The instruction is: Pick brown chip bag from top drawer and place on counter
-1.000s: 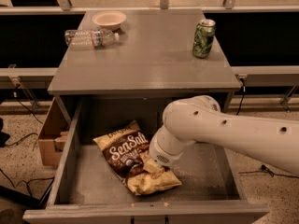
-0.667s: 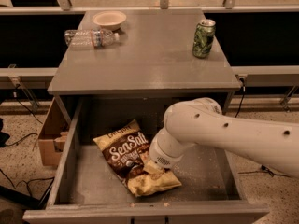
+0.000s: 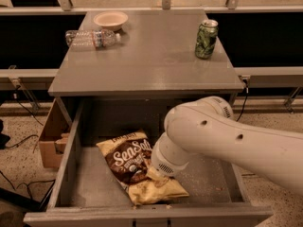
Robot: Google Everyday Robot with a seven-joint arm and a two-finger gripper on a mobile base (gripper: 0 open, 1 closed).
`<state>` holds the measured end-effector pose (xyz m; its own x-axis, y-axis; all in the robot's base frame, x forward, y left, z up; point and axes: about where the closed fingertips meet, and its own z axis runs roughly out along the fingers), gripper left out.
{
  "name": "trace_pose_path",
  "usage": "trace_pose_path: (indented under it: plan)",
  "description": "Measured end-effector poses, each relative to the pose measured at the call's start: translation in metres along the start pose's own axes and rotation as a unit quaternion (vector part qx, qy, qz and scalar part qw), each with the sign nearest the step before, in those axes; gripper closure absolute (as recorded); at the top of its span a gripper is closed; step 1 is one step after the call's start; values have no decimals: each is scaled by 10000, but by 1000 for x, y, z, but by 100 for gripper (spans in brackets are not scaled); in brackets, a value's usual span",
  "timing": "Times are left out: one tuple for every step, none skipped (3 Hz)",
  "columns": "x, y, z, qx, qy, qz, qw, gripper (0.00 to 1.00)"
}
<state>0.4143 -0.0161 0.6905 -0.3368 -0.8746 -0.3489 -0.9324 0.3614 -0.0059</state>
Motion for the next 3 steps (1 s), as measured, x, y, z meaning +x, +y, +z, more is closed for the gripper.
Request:
trace_pose_path:
  plan:
    - [-1, 8, -35, 34, 339, 28, 9994, 100]
    - [-7, 7, -77, 80, 659, -33, 9978, 100]
    - [-17, 5, -127, 123, 816, -75, 9966, 100]
